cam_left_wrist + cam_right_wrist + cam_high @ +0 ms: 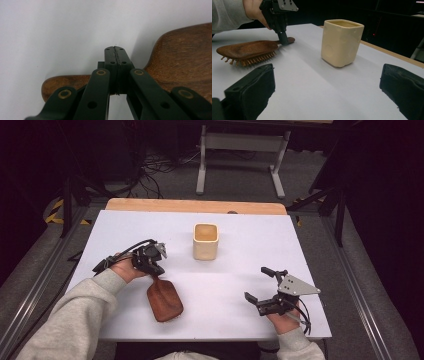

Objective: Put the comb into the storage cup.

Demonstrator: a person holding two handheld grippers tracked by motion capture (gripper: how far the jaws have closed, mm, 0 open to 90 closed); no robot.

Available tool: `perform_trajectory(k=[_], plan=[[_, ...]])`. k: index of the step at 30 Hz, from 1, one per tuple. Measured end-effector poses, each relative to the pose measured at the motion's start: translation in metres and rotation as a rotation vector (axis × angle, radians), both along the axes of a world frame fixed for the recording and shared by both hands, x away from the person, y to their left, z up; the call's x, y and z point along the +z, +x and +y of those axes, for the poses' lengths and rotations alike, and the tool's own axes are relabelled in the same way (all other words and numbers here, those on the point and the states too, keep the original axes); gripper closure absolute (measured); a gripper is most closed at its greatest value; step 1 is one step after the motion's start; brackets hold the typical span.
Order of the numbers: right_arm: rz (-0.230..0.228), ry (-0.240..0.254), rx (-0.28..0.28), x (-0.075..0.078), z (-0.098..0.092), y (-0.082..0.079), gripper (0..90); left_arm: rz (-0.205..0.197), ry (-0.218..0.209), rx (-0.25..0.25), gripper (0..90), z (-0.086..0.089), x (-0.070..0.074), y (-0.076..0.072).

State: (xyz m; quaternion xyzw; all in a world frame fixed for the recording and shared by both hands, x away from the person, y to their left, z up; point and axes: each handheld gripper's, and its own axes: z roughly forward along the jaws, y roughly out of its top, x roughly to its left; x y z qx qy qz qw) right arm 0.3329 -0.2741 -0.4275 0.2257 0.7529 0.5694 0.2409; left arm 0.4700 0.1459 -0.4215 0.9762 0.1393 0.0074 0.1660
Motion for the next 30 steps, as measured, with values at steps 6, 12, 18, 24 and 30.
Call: perform_trajectory(k=[6, 12, 18, 24, 30], plan=[[0.000, -0.002, 0.001, 0.000, 0.000, 0.000, 0.5, 0.016, 0.041, -0.001, 89.9, 0.006, 0.000, -0.007], [0.001, -0.001, 0.003, 0.000, 0.001, 0.000, 0.5, 0.031, 0.071, -0.012, 89.8, 0.012, 0.000, -0.013], [0.000, -0.001, 0.003, 0.000, 0.001, 0.000, 0.5, 0.053, 0.099, -0.030, 89.8, 0.017, 0.000, -0.016], [0.002, -0.004, 0.005, -0.001, 0.001, 0.000, 0.5, 0.074, 0.117, -0.042, 89.8, 0.020, -0.001, -0.022], [0.001, -0.004, 0.006, -0.001, 0.001, 0.000, 0.5, 0.093, 0.128, -0.047, 89.8, 0.025, -0.002, -0.026]])
